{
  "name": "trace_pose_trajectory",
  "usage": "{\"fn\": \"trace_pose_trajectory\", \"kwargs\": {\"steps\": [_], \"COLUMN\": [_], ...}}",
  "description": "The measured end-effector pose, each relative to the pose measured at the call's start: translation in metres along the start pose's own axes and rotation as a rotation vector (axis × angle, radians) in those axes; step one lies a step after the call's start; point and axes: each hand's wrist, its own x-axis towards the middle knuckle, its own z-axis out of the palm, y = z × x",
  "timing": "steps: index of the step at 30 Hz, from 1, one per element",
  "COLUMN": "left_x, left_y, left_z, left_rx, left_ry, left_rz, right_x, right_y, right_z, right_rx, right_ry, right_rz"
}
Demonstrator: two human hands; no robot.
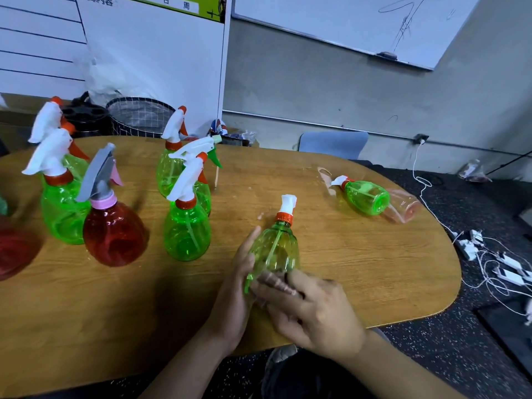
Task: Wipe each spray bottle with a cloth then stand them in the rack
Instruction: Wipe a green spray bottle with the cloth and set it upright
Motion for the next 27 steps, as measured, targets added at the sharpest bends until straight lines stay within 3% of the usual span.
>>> {"fn": "trace_pose_trajectory", "kwargs": {"steps": [2, 4, 8, 11, 18, 21, 23, 25, 27], "left_x": [-0.001, -0.002, -0.004, -0.004, -0.001, 0.000, -0.002, -0.005, -0.007], "left_y": [0.000, 0.002, 0.003, 0.001, 0.002, 0.004, 0.005, 0.008, 0.011], "left_z": [0.000, 0.000, 0.003, 0.002, 0.001, 0.001, 0.000, 0.001, 0.002], "left_rx": [-0.008, -0.028, 0.012, 0.023, -0.039, -0.073, -0.093, -0.084, -0.077], "left_ry": [-0.023, -0.036, -0.008, -0.014, 0.009, 0.007, -0.020, -0.038, -0.023], "left_rz": [-0.010, -0.023, -0.016, -0.002, -0.048, -0.056, -0.047, -0.042, -0.031], "right_x": [-0.003, 0.000, 0.028, 0.045, 0.021, 0.008, 0.002, -0.001, 0.001], "right_y": [-0.002, -0.002, 0.011, 0.017, -0.005, -0.013, -0.017, -0.020, -0.023], "right_z": [-0.003, -0.005, -0.004, 0.001, 0.005, 0.007, 0.008, 0.008, 0.009], "right_rx": [-0.020, 0.018, 0.176, 0.168, -0.041, -0.045, -0.004, 0.150, 0.411], "right_ry": [-0.034, 0.007, 0.225, 0.205, 0.121, 0.072, 0.050, 0.113, 0.310], "right_rz": [-0.085, -0.025, 0.410, 0.584, 0.226, 0.051, 0.044, 0.204, 0.556]}}
